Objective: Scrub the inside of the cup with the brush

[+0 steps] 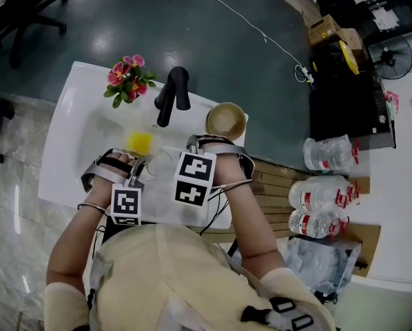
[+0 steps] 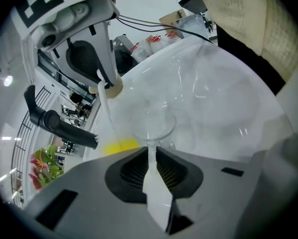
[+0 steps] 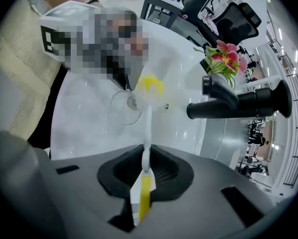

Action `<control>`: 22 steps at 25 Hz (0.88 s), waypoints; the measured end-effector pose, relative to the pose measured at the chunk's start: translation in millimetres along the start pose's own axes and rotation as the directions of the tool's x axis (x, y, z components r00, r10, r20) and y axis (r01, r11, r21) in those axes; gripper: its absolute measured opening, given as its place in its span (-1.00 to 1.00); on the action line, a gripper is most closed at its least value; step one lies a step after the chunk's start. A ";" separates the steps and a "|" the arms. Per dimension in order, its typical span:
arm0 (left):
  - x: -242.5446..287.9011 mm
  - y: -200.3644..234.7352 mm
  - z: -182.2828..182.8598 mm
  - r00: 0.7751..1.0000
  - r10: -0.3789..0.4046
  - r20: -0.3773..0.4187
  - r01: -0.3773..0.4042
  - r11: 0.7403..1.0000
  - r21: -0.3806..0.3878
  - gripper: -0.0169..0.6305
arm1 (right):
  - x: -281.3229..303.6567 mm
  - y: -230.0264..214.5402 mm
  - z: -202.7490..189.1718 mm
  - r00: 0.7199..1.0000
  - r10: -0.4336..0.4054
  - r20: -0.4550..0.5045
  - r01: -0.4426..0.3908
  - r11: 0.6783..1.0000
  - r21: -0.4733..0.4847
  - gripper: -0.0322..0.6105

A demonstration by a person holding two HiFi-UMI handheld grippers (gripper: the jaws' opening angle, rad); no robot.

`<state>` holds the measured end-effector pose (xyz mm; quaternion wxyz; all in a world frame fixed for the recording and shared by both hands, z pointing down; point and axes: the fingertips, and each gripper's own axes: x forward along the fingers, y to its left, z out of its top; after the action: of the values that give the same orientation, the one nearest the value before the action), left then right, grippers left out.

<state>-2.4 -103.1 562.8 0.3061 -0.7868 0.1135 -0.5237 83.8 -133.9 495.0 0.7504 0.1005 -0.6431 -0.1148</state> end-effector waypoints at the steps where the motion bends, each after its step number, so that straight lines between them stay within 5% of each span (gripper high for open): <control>1: -0.4 -0.6 0.5 1.000 -0.002 0.002 0.002 1.000 -0.004 -0.77 | 1.0 0.9 -2.9 1.000 0.008 -0.002 -0.008 1.000 0.010 -0.75; 8: -2.3 -5.0 -0.1 1.000 -0.016 0.006 0.017 0.999 -0.039 -0.77 | 3.8 6.3 -25.7 0.999 0.024 -0.046 -0.021 0.997 0.071 -0.75; 16: -6.7 -10.8 -5.4 0.998 -0.059 0.019 0.061 0.972 -0.227 -0.77 | 1.2 22.9 -32.9 0.997 0.027 -0.075 -0.020 0.995 0.094 -0.74; 22: -8.1 -9.1 -8.0 0.998 -0.062 0.014 0.063 0.960 -0.273 -0.77 | -2.4 31.2 -40.7 0.994 0.025 -0.108 -0.012 0.992 0.123 -0.74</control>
<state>-14.3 -94.8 564.2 0.1785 -0.8261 0.1589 -0.5103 125.0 -103.3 495.9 0.7780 0.1463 -0.6078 -0.0626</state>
